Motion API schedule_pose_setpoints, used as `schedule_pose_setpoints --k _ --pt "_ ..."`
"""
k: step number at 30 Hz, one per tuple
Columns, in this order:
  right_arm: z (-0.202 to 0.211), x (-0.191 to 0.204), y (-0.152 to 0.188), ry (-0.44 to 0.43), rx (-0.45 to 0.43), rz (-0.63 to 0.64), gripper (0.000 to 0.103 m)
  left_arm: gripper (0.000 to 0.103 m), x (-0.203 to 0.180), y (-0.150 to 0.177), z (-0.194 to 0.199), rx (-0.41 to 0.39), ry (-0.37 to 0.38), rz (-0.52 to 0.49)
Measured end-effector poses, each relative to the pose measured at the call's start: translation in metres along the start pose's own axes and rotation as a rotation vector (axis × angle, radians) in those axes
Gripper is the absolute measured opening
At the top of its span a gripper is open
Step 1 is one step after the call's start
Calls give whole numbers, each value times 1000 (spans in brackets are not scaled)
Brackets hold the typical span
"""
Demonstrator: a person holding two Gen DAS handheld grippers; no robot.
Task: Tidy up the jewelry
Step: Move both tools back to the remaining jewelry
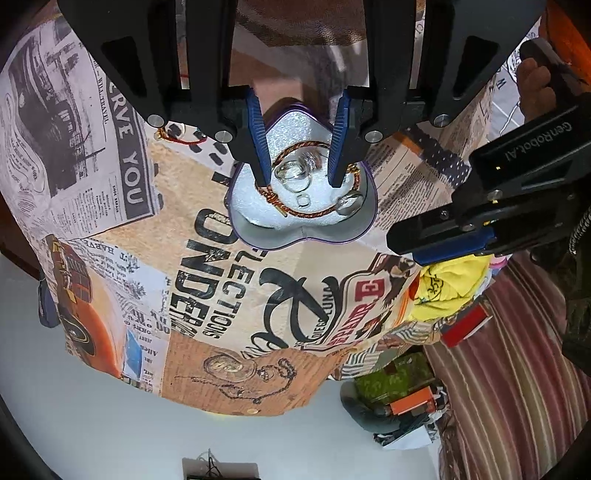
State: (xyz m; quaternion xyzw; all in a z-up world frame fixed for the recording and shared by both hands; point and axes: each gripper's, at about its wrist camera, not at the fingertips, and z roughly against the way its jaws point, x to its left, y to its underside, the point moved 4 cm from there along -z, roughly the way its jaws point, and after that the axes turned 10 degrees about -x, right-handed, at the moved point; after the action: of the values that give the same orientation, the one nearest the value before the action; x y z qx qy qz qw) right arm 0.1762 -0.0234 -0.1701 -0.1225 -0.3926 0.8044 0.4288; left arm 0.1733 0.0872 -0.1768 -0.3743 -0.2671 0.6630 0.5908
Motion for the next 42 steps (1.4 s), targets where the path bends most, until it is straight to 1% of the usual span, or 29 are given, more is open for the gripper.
schedule_pose_setpoints --k 3,11,16,18,23,27,33,37,40,42 --pt "2 1 -2 8 -5 5 37 31 2 0 3 -1 -10 4" --pt "18 -2 -8 22 -38 5 38 32 -4 -5 17 -17 -14 -3" --pt "35 -8 -10 46 -66 -3 38 32 -17 -7 26 -24 -7 -21" --pt "43 -14 -9 60 -78 -9 38 35 -24 -7 28 -24 -2 -29" --pt "60 -33 -4 103 -91 -35 38 35 -43 -4 30 -11 22 -50" --pt "72 -57 6 155 -85 -63 38 36 -61 4 27 19 52 -66" --pt "81 -91 28 218 -36 -112 38 36 -86 20 12 84 103 -87" --pt "81 -104 42 232 -6 -136 38 36 -101 31 -1 135 143 -91" --pt "82 -110 48 234 4 -154 38 36 -112 40 -14 181 179 -83" --pt "84 -114 52 232 4 -171 38 36 -118 44 -21 197 190 -80"
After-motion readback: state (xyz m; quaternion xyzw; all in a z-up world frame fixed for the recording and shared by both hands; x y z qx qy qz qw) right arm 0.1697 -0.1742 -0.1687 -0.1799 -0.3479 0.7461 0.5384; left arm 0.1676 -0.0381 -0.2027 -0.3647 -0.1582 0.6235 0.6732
